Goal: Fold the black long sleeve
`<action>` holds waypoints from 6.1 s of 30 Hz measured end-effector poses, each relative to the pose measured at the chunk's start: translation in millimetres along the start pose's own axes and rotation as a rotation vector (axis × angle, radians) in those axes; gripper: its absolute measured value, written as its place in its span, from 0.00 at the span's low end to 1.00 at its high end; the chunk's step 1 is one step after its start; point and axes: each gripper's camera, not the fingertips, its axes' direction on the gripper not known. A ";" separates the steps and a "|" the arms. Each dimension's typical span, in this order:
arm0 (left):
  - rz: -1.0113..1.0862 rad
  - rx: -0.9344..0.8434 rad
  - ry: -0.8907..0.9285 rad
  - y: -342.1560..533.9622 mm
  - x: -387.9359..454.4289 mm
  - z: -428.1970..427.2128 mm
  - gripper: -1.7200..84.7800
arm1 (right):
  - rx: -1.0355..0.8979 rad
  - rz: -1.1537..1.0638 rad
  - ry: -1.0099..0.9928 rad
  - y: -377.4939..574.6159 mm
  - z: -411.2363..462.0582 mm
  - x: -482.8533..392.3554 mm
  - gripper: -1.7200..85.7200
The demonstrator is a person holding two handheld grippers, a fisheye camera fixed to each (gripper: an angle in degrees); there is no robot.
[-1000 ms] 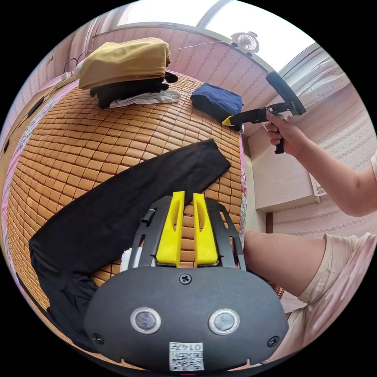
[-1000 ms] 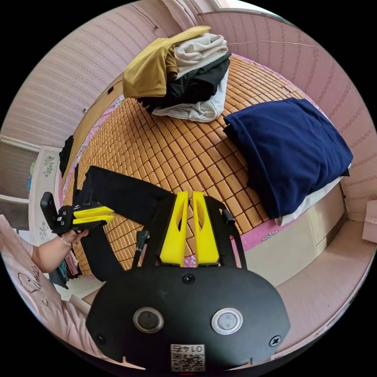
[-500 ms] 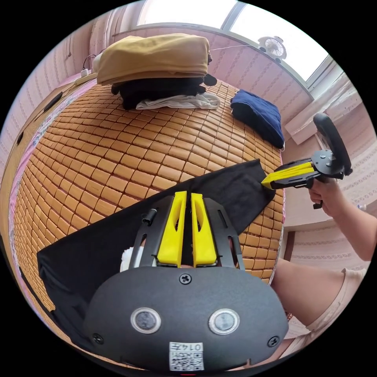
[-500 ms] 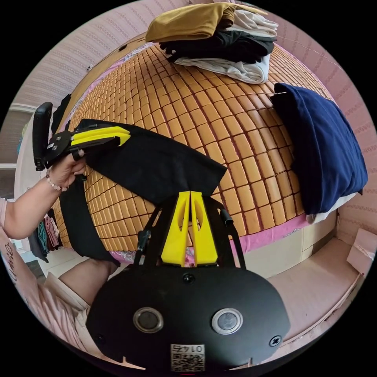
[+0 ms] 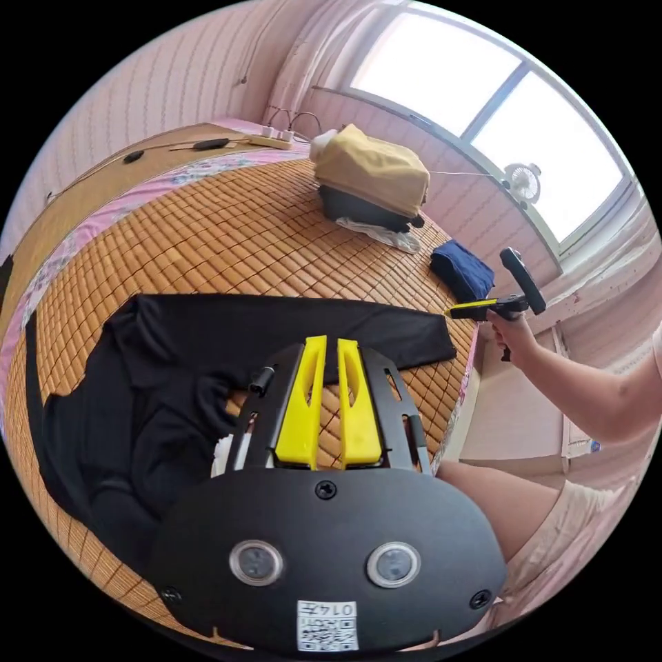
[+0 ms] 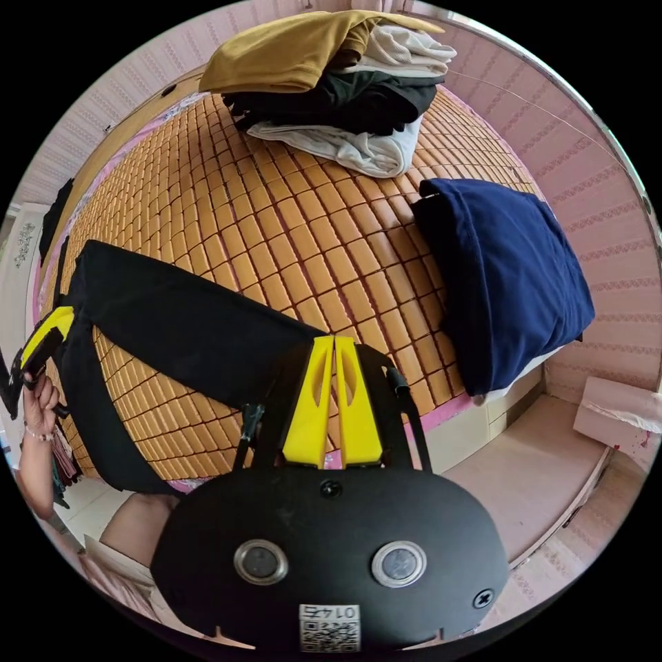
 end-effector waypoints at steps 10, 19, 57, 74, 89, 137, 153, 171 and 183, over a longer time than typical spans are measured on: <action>-0.654 -0.018 -0.473 230.9 -146.2 -138.0 0.04 | 0.123 -0.629 -0.433 -105.1 -105.7 -317.0 0.09; -0.859 0.170 -0.417 323.0 -244.1 -159.5 0.08 | 0.049 -1.131 -0.459 -114.4 -137.3 -683.5 0.11; -1.362 0.054 -0.727 690.5 -223.7 -254.6 0.10 | 0.076 -1.736 0.018 42.0 -239.9 -922.1 0.03; -1.394 0.132 -0.711 733.0 -204.9 -303.4 0.07 | 0.050 -1.643 -0.098 37.7 -279.1 -954.1 0.02; -1.394 0.075 -0.569 746.2 -266.1 -286.3 0.02 | 0.054 -1.618 -0.058 40.2 -282.3 -958.0 0.02; -0.590 0.064 -0.427 393.6 -286.6 -267.7 0.02 | -0.002 -0.842 -0.080 -124.9 -228.6 -567.0 0.14; -0.512 -0.170 -0.604 255.8 -355.3 -195.9 0.01 | 0.023 -0.875 -0.090 -152.8 -171.3 -526.5 0.02; -0.443 -0.148 -0.292 325.6 -239.7 -203.0 0.01 | -0.039 -0.882 -0.302 1.1 -139.6 -412.8 0.04; -0.486 -0.311 -0.224 392.7 -139.6 -127.7 0.01 | -0.218 -1.077 -0.001 170.4 -63.8 -407.9 0.01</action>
